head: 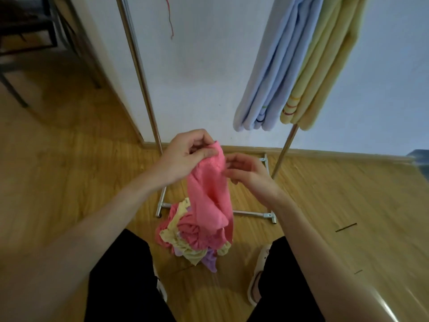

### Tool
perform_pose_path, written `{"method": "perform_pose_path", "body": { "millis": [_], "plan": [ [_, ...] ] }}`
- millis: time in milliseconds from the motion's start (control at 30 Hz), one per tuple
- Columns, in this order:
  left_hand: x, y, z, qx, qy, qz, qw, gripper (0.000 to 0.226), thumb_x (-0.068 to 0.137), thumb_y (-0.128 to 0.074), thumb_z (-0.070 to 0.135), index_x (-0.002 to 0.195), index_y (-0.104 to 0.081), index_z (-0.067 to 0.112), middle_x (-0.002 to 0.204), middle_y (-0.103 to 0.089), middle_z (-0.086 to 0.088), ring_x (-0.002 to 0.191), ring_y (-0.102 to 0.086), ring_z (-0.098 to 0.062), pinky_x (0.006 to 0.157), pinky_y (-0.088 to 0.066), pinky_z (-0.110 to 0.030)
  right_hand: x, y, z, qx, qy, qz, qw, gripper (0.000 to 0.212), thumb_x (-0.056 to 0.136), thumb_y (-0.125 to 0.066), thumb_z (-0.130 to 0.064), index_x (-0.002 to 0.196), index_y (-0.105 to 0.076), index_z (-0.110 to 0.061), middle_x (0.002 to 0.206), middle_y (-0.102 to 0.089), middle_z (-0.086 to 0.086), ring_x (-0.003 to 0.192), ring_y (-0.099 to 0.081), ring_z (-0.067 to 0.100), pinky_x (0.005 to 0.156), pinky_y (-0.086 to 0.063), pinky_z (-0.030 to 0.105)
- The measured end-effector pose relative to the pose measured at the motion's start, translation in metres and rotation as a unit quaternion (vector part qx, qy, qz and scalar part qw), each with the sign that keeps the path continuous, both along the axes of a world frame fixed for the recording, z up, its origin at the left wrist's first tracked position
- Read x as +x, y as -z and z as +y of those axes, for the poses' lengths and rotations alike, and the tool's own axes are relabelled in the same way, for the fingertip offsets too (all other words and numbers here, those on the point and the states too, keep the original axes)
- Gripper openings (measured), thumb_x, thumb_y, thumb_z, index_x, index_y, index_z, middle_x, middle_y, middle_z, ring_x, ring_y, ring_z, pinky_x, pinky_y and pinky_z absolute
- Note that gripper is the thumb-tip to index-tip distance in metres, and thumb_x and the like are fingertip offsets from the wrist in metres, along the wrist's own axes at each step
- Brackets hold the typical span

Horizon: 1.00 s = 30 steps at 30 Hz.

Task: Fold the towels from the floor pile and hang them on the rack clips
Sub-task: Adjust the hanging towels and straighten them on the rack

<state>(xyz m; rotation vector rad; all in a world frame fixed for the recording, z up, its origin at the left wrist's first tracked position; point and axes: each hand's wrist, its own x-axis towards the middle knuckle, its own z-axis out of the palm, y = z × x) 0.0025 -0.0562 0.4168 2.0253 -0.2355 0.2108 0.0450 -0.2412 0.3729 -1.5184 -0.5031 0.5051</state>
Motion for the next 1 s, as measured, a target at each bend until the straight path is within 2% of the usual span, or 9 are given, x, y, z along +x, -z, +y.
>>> {"method": "perform_pose_path", "body": {
  "millis": [100, 233, 433, 500, 600, 733, 800, 900, 1000],
  "plan": [
    [-0.009, -0.005, -0.001, -0.006, 0.001, 0.003, 1.0, 0.021, 0.085, -0.066, 0.003, 0.079, -0.061, 0.022, 0.078, -0.066, 0.005, 0.078, -0.064, -0.004, 0.076, -0.049, -0.018, -0.006, -0.022, 0.002, 0.03, 0.018, -0.029, 0.999, 0.013, 0.09, -0.061, -0.007, 0.095, -0.062, 0.005, 0.064, -0.056, -0.003, 0.058, -0.047, 0.008, 0.051, -0.038, 0.018],
    [-0.025, -0.006, -0.002, -0.045, -0.022, 0.01, 0.999, 0.017, 0.083, -0.068, 0.003, 0.078, -0.06, 0.017, 0.076, -0.066, 0.003, 0.073, -0.063, -0.002, 0.07, -0.049, -0.015, -0.015, -0.041, 0.009, 0.04, 0.007, -0.1, 0.994, 0.011, 0.094, -0.054, -0.004, 0.091, -0.054, 0.006, 0.06, -0.047, -0.003, 0.052, -0.038, 0.006, 0.048, -0.031, 0.018],
    [-0.059, 0.014, 0.013, -0.068, -0.041, 0.071, 0.994, 0.015, 0.083, -0.069, 0.006, 0.092, -0.067, 0.018, 0.088, -0.07, 0.005, 0.083, -0.067, -0.005, 0.074, -0.051, -0.017, -0.029, -0.06, 0.019, 0.032, 0.001, -0.139, 0.99, 0.008, 0.096, -0.05, -0.002, 0.089, -0.051, 0.001, 0.063, -0.045, 0.0, 0.054, -0.04, 0.006, 0.049, -0.034, 0.017],
    [-0.069, 0.027, 0.021, -0.028, -0.064, 0.098, 0.993, 0.007, 0.086, -0.067, 0.015, 0.085, -0.068, 0.022, 0.078, -0.068, 0.008, 0.074, -0.065, -0.004, 0.065, -0.048, -0.018, -0.031, -0.065, 0.019, 0.041, 0.014, -0.137, 0.99, 0.007, 0.096, -0.049, -0.003, 0.089, -0.05, -0.002, 0.065, -0.043, 0.006, 0.054, -0.04, 0.009, 0.048, -0.034, 0.019],
    [-0.08, 0.043, 0.032, 0.071, -0.116, 0.124, 0.983, 0.027, 0.092, -0.057, 0.03, 0.065, -0.059, 0.024, 0.057, -0.054, 0.004, 0.051, -0.049, -0.005, 0.052, -0.037, -0.023, -0.03, -0.069, 0.016, 0.051, 0.046, -0.133, 0.989, 0.007, 0.096, -0.049, -0.003, 0.089, -0.05, -0.001, 0.069, -0.043, 0.013, 0.056, -0.038, 0.022, 0.049, -0.034, 0.025],
    [-0.082, 0.038, 0.039, 0.078, -0.191, 0.133, 0.97, 0.025, 0.098, -0.049, 0.022, 0.087, -0.069, 0.013, 0.058, -0.062, -0.01, 0.042, -0.058, -0.011, 0.042, -0.046, -0.023, -0.027, -0.052, 0.009, 0.001, 0.129, -0.179, 0.975, 0.011, 0.093, -0.056, -0.01, 0.082, -0.056, -0.009, 0.068, -0.052, 0.002, 0.062, -0.048, 0.015, 0.055, -0.044, 0.033],
    [-0.079, 0.031, 0.041, 0.039, -0.232, 0.137, 0.962, 0.026, 0.099, -0.046, 0.015, 0.094, -0.067, 0.002, 0.062, -0.061, -0.017, 0.046, -0.061, -0.018, 0.046, -0.054, -0.033, -0.028, -0.039, 0.005, -0.041, 0.177, -0.2, 0.963, 0.01, 0.09, -0.061, -0.015, 0.082, -0.059, -0.009, 0.071, -0.058, 0.001, 0.065, -0.053, 0.016, 0.061, -0.048, 0.039],
    [-0.074, 0.019, 0.042, -0.013, -0.249, 0.131, 0.959, 0.029, 0.099, -0.042, 0.012, 0.097, -0.065, -0.006, 0.079, -0.064, -0.025, 0.067, -0.065, -0.035, 0.062, -0.056, -0.051, -0.038, -0.028, -0.001, -0.086, 0.221, -0.246, 0.94, 0.006, 0.085, -0.064, -0.008, 0.083, -0.058, -0.006, 0.072, -0.06, 0.007, 0.063, -0.055, 0.019, 0.058, -0.047, 0.03],
    [-0.076, 0.0, 0.037, -0.051, -0.245, 0.124, 0.96, 0.028, 0.099, -0.042, 0.012, 0.098, -0.066, -0.004, 0.088, -0.066, -0.023, 0.079, -0.066, -0.032, 0.07, -0.058, -0.047, -0.047, -0.022, -0.007, -0.123, 0.202, -0.314, 0.92, 0.014, 0.084, -0.058, 0.001, 0.089, -0.049, -0.009, 0.072, -0.055, 0.004, 0.06, -0.051, 0.021, 0.054, -0.045, 0.034]
  ]
}}
